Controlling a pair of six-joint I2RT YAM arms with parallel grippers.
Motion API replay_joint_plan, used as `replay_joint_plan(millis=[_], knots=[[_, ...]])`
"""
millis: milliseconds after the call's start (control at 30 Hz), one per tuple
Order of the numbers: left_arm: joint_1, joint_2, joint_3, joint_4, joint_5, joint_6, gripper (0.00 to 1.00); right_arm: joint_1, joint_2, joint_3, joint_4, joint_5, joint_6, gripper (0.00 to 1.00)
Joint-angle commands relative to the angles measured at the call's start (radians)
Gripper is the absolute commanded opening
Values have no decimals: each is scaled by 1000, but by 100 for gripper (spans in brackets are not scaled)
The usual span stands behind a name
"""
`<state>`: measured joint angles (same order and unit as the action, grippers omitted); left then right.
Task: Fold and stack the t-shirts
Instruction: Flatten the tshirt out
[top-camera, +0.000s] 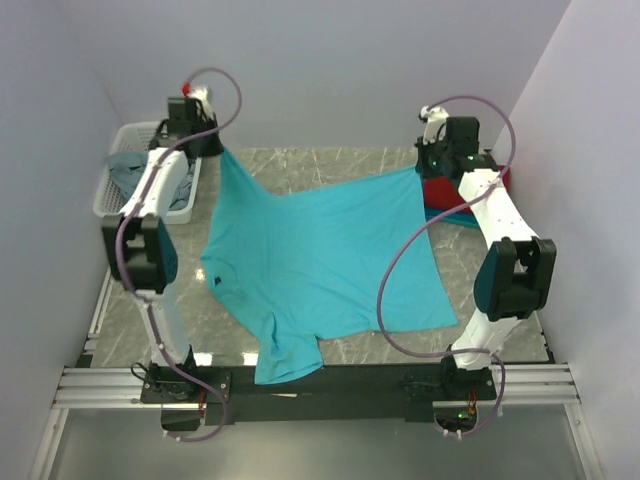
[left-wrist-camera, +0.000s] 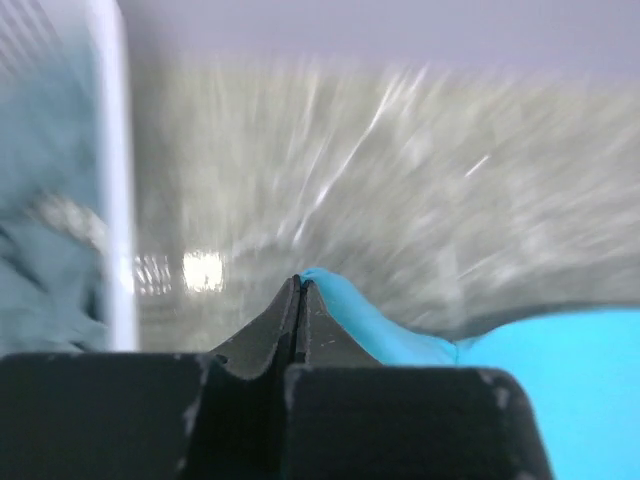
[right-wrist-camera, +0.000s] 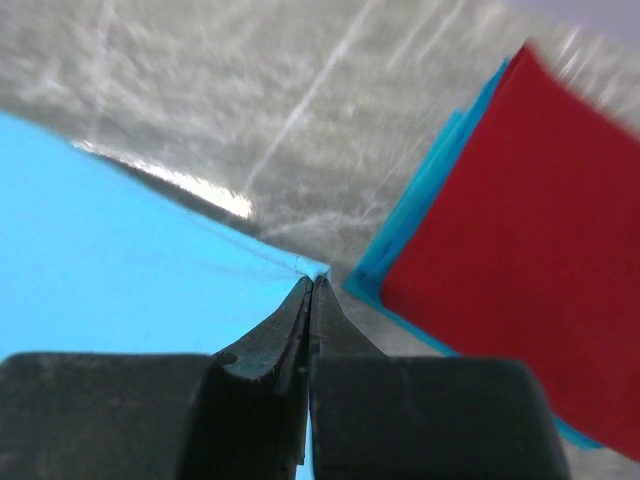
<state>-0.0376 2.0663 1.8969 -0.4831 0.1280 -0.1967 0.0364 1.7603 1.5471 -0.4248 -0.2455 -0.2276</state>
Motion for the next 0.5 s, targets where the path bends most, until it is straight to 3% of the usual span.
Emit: replay_joint_plan(millis=[0, 133, 300, 467], knots=[[-2, -237, -42, 161, -7, -15, 0, -1, -139, 128, -23, -24, -70, 0], [-4, -473, -110, 215, -31, -32, 0, -3, -234, 244, -91, -51, -111, 0], [-4, -759, -168, 282, -50, -78, 0, -3, -458, 263, -80, -40, -144, 0], [-4, -998, -116, 330, -33, -144, 0, -4, -675, 288, -43, 11, -128, 0]])
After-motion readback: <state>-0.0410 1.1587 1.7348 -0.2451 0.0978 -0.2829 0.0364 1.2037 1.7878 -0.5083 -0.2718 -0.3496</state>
